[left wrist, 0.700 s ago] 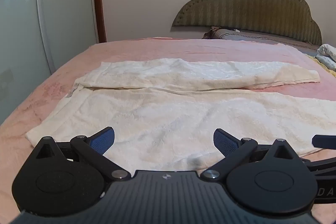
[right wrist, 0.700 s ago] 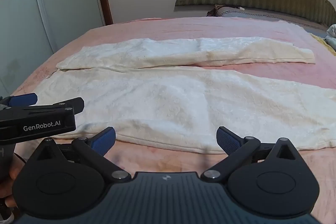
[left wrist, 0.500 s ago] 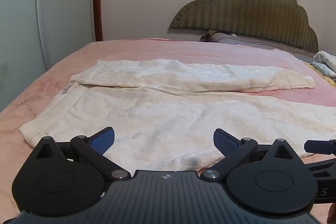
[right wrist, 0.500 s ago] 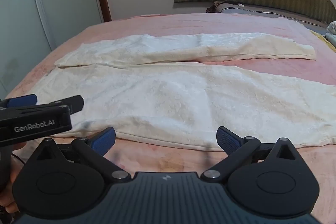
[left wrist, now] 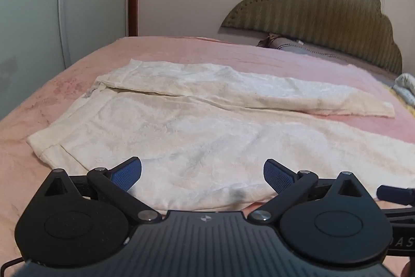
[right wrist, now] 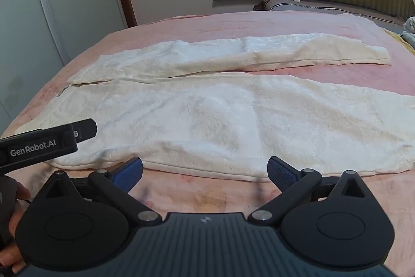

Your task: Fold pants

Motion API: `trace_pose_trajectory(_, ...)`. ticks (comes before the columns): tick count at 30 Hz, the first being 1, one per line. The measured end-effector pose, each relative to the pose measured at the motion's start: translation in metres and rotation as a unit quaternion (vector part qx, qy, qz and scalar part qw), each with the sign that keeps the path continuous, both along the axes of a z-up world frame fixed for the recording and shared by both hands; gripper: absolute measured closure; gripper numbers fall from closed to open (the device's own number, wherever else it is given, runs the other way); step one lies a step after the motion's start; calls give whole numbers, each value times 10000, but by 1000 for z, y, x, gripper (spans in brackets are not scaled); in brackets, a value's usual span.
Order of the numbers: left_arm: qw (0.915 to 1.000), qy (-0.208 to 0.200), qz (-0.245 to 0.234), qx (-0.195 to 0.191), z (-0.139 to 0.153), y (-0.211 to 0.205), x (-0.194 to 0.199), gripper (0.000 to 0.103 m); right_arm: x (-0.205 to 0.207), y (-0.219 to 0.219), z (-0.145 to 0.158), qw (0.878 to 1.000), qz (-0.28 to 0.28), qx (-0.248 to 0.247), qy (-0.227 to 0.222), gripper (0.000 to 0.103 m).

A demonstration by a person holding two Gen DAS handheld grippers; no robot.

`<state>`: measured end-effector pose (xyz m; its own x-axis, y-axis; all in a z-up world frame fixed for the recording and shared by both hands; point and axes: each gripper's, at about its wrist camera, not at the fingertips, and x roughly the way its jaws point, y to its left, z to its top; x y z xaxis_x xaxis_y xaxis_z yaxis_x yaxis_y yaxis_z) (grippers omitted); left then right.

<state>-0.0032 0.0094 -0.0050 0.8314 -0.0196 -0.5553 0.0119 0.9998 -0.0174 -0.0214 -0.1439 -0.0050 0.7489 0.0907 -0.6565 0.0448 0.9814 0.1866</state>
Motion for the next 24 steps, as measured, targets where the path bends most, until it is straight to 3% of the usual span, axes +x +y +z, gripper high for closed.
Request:
trace_pose_trajectory(10,9996,-16,-54,289,-1,-8,-1,1,-6,-2,1,9998,35,-51,-191,0)
trace_pose_trajectory(24,9994,-19,-58,339,-1,-8,-1,1,-6,1,1,9998,82,-96,-168,0)
